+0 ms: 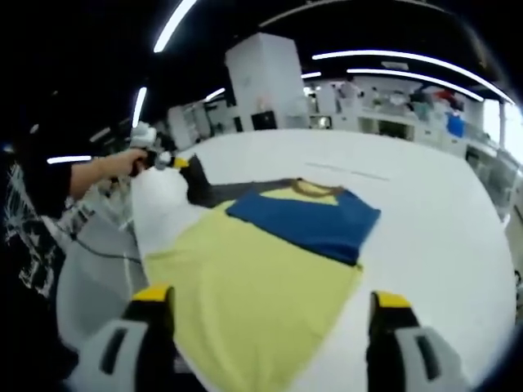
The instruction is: Fold the garment on the visible template until the final outline fits inside the template.
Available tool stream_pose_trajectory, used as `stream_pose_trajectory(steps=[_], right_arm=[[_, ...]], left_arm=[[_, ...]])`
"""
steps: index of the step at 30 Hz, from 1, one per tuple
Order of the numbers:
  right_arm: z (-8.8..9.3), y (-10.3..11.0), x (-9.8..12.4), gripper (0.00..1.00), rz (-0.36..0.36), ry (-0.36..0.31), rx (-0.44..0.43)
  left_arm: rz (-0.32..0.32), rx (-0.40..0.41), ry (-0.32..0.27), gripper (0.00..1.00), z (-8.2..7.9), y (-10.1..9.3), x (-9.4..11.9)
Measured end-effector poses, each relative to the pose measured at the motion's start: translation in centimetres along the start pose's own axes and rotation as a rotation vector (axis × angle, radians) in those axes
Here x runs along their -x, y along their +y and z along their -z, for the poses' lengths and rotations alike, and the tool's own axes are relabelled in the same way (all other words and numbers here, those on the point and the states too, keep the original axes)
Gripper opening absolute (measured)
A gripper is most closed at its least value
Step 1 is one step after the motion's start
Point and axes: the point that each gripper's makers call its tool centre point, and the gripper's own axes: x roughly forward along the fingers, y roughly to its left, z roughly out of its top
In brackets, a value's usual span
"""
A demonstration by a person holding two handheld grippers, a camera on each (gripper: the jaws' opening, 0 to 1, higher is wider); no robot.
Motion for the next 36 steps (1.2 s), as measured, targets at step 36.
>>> stream_pose_trajectory(steps=[36], right_arm=[[1.4, 1.1, 0.3, 0.99, -0.021, 0.006, 0.036]], left_arm=[[0.225, 0.004, 0.037, 0.00, -0.6, -13.9, -5.3]])
